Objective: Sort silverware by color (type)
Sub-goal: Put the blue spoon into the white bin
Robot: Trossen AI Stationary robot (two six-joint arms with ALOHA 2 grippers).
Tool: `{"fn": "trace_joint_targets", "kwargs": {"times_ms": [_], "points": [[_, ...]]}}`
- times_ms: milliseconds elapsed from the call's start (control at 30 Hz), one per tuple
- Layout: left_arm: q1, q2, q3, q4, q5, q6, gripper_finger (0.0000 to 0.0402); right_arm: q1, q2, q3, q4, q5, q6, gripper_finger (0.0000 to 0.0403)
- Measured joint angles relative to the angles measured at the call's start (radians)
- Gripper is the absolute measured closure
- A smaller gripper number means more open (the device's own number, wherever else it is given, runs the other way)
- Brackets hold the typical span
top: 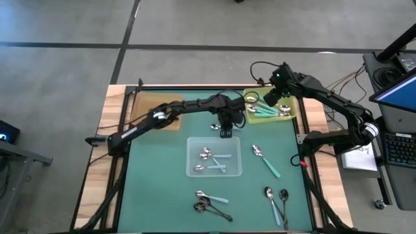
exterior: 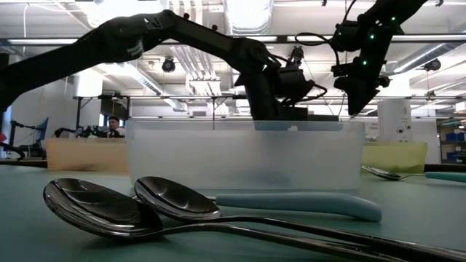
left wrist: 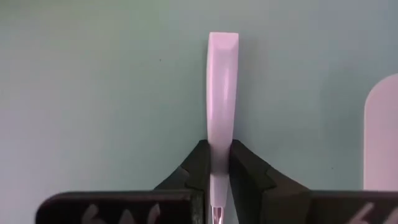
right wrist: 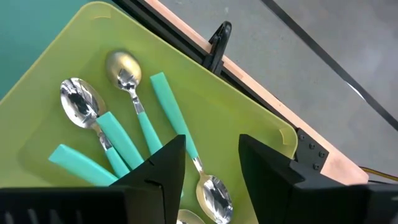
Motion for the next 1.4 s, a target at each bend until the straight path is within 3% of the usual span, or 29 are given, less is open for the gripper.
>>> {"fn": "trace_joint_targets", "kwargs": {"times_ms": [233, 467, 633, 800, 1067, 1400], "points": [[-0.017, -0.067, -0.011, -0.067, -0.013, -0.007, 0.0382, 0.0, 0.0, 0.0, 0.0, 0.0, 0.0, 0.0268], [-0.073, -0.144, -0.013, -0.129, -0.173, -0.045, 0.0382, 0.0, 0.0, 0.0, 0.0, 0.0, 0.0, 0.0269], [-0.117, -0.209, -0.013, -0.195, -0.184, -0.108, 0.0382, 0.0, 0.0, -0.001, 0.0, 0.0, 0.0, 0.0266], [-0.191, -0.25, -0.019, -0.301, -0.285, -0.213, 0.0382, 0.0, 0.0, -0.001, 0.0, 0.0, 0.0, 0.0273], [-0.299, -0.289, -0.054, -0.428, -0.272, -0.386, 0.0375, 0.0, 0.0, -0.001, 0.0, 0.0, 0.0, 0.0268], [-0.341, -0.294, -0.149, -0.363, -0.259, -0.459, 0.0362, 0.0, 0.0, -0.001, 0.0, 0.0, 0.0, 0.0273]]}}
